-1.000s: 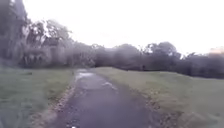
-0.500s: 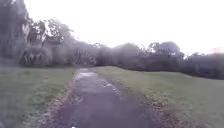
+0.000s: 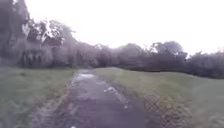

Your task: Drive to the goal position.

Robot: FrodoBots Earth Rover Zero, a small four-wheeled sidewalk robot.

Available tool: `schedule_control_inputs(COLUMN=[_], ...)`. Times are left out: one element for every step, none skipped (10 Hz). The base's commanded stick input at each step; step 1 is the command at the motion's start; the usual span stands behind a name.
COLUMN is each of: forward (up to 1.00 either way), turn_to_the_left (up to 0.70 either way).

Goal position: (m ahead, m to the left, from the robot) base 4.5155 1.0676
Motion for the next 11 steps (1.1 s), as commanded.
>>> schedule_control_inputs(forward=[0.7,0.7,0.7,0.7,0.7,0.7,0.7,0.7,0.7,0.7,0.7], turn_to_the_left=[0.0,0.0,0.0,0.0,0.0,0.0,0.0,0.0,0.0,0.0,0.0])
